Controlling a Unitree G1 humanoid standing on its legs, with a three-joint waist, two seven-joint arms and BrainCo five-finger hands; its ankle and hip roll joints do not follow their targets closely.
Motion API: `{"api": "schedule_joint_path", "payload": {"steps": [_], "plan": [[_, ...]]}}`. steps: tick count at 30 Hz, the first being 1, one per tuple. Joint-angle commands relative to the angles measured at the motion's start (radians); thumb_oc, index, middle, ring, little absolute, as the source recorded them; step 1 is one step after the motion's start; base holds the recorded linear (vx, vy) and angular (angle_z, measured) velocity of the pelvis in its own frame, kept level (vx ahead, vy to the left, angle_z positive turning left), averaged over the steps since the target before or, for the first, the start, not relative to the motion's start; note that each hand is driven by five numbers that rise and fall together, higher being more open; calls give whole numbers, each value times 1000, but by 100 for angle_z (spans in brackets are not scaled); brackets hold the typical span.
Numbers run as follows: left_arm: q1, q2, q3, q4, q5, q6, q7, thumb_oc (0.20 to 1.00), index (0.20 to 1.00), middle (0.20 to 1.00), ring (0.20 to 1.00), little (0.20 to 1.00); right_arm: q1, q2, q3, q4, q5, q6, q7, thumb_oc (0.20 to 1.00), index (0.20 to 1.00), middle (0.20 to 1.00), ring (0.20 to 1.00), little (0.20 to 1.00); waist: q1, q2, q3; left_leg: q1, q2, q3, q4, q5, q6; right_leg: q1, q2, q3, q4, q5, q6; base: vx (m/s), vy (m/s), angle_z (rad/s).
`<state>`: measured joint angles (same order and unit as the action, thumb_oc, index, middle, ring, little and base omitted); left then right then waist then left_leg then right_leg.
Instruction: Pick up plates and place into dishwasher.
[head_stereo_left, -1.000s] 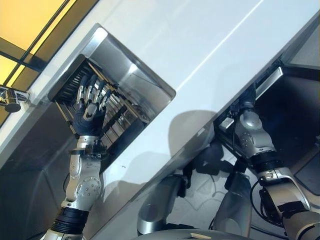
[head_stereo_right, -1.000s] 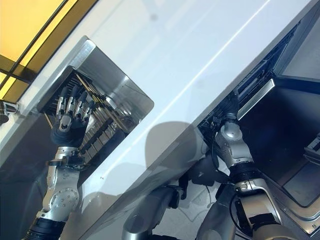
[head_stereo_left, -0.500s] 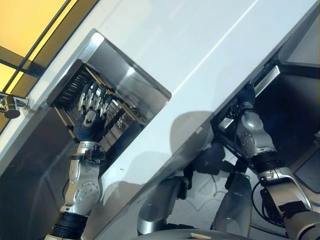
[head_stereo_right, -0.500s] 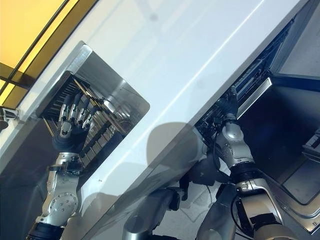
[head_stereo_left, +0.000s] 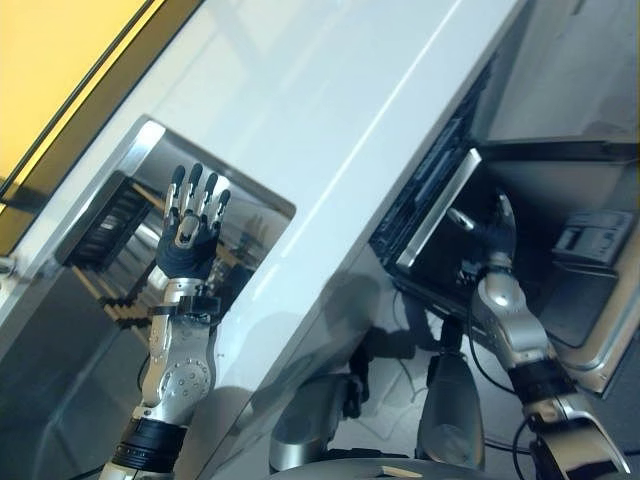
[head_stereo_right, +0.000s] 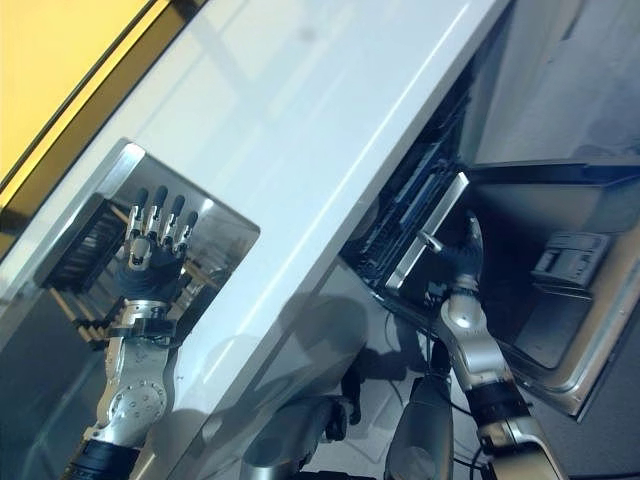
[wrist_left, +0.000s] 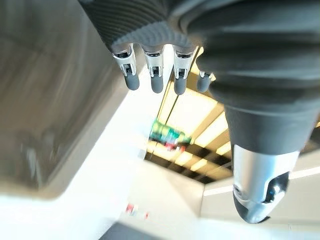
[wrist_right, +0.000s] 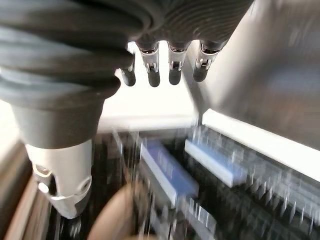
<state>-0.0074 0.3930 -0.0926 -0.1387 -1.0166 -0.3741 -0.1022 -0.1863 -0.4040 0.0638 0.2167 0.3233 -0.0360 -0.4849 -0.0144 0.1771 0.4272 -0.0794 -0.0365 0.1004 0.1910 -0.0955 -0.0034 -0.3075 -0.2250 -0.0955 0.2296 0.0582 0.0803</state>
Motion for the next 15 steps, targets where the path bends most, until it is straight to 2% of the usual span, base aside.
{"api": "schedule_joint_path", "payload": {"steps": [1, 7, 11, 15], "plan": [[58, -10, 50, -62, 70, 4, -23, 1000, 1000, 1000, 1000, 1000, 67, 50, -16, -112, -53, -82, -31, 1000, 1000, 1000, 1000, 1000, -23, -117, -127, -81, -42, 28, 205, -166, 62, 125, -102, 80, -149, 99, 45, 100, -122, -34], [87, -6, 90, -66, 79, 62, -70, 1000, 1000, 1000, 1000, 1000, 185, 69, -59, -220, -98, -51, -58, 1000, 1000, 1000, 1000, 1000, -53, -160, -177, -11, -32, 55, 184, -193, 75, 144, -89, 105, -155, 113, 57, 77, -33, -18], [107, 8, 119, -67, 66, 90, -107, 1000, 1000, 1000, 1000, 1000, 279, 66, -107, -294, -79, -66, -94, 1000, 1000, 1000, 1000, 1000, -80, -182, -196, 25, -29, 76, 172, -207, 83, 145, -88, 131, -159, 128, 68, 30, -10, -16], [125, 14, 138, -69, 57, 109, -130, 1000, 1000, 1000, 1000, 1000, 360, 74, -162, -316, -47, -94, -164, 1000, 1000, 1000, 1000, 1000, -109, -186, -207, 51, -22, 96, 168, -224, 89, 138, -84, 146, -157, 142, 77, 16, 18, -33]]}}
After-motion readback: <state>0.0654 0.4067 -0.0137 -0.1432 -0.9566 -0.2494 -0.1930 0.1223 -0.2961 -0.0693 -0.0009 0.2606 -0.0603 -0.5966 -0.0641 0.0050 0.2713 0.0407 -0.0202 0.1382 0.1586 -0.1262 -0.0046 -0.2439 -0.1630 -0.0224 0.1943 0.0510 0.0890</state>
